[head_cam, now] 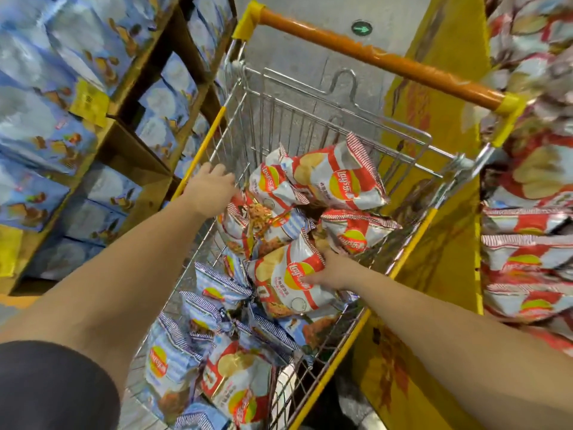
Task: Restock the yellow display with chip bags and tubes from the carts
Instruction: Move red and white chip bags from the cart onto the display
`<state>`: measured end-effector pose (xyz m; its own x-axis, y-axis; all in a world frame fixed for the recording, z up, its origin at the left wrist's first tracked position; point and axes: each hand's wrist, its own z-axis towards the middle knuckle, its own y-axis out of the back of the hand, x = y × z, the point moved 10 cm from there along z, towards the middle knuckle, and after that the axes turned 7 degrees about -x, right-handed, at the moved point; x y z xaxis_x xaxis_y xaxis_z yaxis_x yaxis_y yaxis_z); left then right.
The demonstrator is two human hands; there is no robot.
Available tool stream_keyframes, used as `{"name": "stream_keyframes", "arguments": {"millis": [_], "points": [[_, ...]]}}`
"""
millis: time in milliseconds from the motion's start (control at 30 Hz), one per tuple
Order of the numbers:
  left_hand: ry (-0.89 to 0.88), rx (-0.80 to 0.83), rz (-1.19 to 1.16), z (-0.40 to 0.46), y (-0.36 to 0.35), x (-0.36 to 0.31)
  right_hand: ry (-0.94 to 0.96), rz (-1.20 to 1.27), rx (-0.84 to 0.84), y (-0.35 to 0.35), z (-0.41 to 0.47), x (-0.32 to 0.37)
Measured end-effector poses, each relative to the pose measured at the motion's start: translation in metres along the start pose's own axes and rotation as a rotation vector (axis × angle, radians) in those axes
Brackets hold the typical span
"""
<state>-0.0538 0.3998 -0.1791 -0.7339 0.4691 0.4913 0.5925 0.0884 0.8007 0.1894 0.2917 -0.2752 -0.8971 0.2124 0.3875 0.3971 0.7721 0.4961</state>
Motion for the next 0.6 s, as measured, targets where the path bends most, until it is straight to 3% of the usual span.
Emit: {"name": "stream_keyframes", "arguments": {"millis": [133, 267, 433, 600], "points": [[-0.077, 0.039, 0.059, -0.008, 0.016, -0.011, 0.097, -0.063, 0.047, -0.005, -0.012, 0.014], [-0.124, 0.063, 0.135, -0.028, 0.041, -0.017, 0.171, -0.073, -0.065, 0.016, -0.034, 0.028], [-0.054, -0.088, 0.151, -0.066, 0.110, -0.003, 0.334, -0.133, -0.232, 0.059, -0.088, 0.047], [0.096, -0.073, 0.060, -0.107, 0.191, 0.007, 0.492, -0.148, -0.388, 0.116, -0.174, 0.055]]}}
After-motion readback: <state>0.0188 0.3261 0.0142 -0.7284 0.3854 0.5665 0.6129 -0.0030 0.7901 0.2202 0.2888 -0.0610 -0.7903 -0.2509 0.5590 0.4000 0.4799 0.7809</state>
